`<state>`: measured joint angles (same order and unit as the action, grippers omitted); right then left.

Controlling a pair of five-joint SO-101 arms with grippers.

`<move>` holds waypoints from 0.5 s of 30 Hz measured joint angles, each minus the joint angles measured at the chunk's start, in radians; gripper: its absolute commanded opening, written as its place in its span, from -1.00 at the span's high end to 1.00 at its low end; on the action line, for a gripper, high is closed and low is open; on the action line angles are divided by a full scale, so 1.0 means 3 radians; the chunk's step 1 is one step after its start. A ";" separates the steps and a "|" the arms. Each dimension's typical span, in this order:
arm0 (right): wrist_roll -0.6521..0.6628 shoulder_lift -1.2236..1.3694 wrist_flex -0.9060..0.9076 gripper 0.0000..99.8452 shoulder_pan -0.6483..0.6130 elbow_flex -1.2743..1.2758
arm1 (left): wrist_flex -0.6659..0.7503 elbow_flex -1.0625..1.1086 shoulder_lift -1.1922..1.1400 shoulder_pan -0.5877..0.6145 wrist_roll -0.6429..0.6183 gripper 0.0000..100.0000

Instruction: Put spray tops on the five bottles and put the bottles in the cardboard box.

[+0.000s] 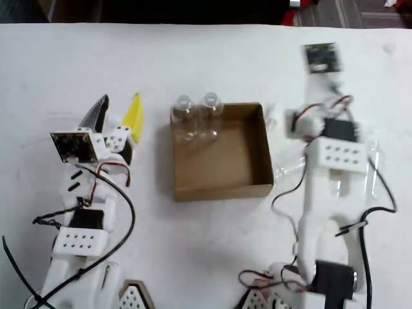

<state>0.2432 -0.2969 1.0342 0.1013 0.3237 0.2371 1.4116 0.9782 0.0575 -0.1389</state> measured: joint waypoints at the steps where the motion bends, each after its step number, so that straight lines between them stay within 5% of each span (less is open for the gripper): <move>1: 0.0000 0.0082 0.0107 0.96 0.0092 -0.0138 | 0.0000 0.0000 0.0000 0.0000 0.0000 0.58; 15: 0.0000 0.1100 0.0348 0.96 0.1120 -0.1243 | 0.0000 0.0000 0.0000 0.0000 0.0000 0.58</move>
<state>0.2432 0.0330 1.1385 0.4373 -0.0491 0.2371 1.4116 0.9782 0.0575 -0.1389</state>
